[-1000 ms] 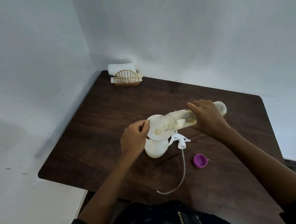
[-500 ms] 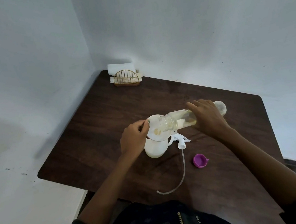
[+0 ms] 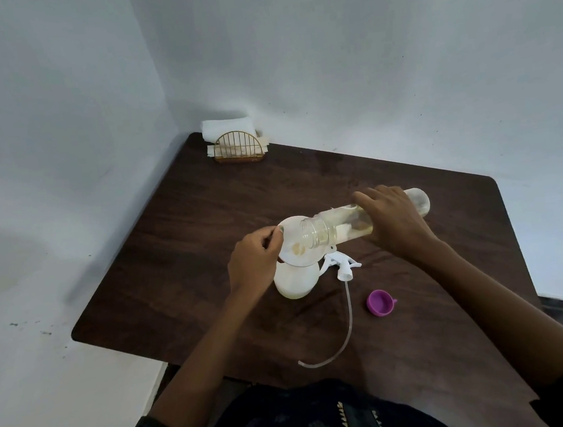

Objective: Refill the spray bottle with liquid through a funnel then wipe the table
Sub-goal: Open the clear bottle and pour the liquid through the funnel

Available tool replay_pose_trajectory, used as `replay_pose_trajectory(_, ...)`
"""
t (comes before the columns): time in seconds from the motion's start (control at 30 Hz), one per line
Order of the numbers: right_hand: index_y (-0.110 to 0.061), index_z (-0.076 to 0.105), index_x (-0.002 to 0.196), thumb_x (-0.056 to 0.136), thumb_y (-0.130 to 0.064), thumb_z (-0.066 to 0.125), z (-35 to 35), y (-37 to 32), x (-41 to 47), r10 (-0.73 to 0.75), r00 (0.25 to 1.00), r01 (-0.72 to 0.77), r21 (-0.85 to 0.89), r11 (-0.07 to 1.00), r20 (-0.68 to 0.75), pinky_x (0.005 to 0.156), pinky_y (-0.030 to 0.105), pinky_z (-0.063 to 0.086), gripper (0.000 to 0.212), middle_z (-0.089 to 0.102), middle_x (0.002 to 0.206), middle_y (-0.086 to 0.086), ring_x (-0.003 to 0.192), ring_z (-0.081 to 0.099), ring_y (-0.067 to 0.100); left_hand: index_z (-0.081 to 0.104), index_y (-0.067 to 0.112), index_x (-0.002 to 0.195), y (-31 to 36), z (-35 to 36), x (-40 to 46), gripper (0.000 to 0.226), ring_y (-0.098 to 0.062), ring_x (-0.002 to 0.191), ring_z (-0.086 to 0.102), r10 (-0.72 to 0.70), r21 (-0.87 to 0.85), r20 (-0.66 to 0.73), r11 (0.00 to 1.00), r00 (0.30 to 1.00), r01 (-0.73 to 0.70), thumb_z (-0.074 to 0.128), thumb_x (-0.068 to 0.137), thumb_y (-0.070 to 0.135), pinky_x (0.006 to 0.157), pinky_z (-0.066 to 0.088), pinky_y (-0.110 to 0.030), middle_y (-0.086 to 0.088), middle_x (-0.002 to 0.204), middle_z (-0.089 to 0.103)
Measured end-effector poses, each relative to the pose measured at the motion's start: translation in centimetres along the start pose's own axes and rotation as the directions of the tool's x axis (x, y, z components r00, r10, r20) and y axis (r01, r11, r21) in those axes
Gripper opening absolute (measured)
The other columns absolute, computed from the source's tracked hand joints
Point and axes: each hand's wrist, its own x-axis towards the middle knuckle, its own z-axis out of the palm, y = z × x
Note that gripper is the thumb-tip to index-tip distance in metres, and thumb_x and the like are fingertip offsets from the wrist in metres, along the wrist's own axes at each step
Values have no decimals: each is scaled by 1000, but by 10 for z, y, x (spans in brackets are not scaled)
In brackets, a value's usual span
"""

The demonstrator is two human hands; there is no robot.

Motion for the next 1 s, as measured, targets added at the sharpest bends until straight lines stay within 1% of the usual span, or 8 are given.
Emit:
replay_pose_trajectory(0.17,-9,60,94,53,-7,83,-2,-1,0,-4,1000,4,2,1000,-7,70,39,44,47,66,83,9,74,58,31,63,19,71,-2,0,0,34,-18,61,63,-8,5,2,1000,1000,8,46,94,38,54,44,-34,5,56,56)
replay_pose_trajectory(0.23,-9,59,93,52,-7,84,-2,-1,0,-11,1000,11,3,1000,-10,70,39,44,48,65,83,9,73,58,31,64,18,73,-1,0,0,33,-19,61,62,-9,3,1,1000,1000,9,47,94,36,54,44,-35,5,56,56)
replay_pose_trajectory(0.43,-9,57,88,51,-5,84,-3,-2,1,-18,999,18,9,1000,-27,67,39,45,46,64,78,9,70,57,32,63,13,72,1,-1,0,35,-22,60,61,-19,5,-5,1000,1000,19,47,95,35,53,40,-35,-1,56,56)
replay_pose_trajectory(0.7,-10,56,88,51,-7,84,-3,-3,0,-22,999,22,11,1000,-28,66,38,44,46,63,78,9,69,56,30,63,13,73,1,-2,-1,42,-23,59,63,-25,-2,-7,1000,1000,25,40,86,46,53,45,-39,-3,57,57)
replay_pose_trajectory(0.8,-9,57,89,51,-7,84,-3,-4,0,-20,999,20,17,1000,-27,68,39,45,47,64,80,9,70,57,31,63,13,74,1,-2,-2,38,-23,59,63,-17,4,-10,1000,1000,18,45,92,40,53,44,-38,-3,57,57)
replay_pose_trajectory(0.9,-9,58,89,51,-6,85,-4,-4,1,-22,999,22,14,1000,-30,68,39,45,47,64,80,9,70,57,31,64,12,75,0,-2,-2,36,-23,59,62,-13,6,-14,1000,1000,13,46,94,37,52,42,-37,-3,58,57)
replay_pose_trajectory(1.0,-9,58,89,50,-4,84,-4,-4,1,-22,999,23,16,1000,-36,67,38,44,47,65,79,10,69,57,31,65,12,75,1,-2,-2,35,-23,61,62,-13,9,-13,1000,1000,13,47,95,35,53,46,-39,-3,59,59)
